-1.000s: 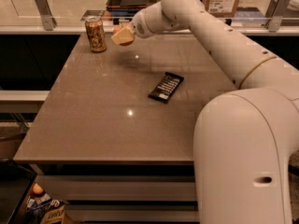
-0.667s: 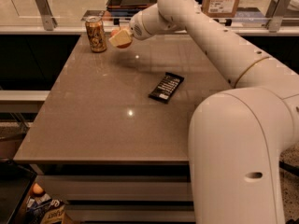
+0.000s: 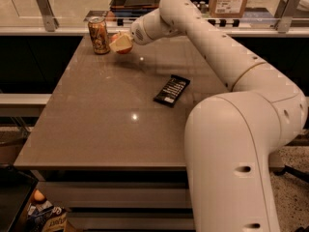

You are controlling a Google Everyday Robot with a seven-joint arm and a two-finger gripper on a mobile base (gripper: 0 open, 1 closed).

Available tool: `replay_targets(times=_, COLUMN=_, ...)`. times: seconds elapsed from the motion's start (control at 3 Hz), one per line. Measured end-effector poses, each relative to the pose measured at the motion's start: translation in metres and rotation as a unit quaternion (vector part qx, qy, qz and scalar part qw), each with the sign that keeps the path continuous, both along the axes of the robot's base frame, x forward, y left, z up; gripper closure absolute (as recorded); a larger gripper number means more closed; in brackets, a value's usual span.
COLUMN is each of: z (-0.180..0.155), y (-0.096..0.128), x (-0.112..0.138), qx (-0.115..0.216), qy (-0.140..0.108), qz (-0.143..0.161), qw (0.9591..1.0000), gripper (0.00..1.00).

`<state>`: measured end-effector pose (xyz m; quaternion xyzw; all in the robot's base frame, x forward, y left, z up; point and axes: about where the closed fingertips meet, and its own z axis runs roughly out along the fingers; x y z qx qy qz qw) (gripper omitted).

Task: Move apple near orange can

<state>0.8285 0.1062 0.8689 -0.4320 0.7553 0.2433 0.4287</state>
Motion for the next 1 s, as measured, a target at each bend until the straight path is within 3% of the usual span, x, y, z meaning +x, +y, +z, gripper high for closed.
replay_targets(times=1.0, z=-0.0116, y=0.0069, x=0.0074, qx=-0.005, qy=0.009, qz=-0.004, qw=0.9999, gripper=1.0)
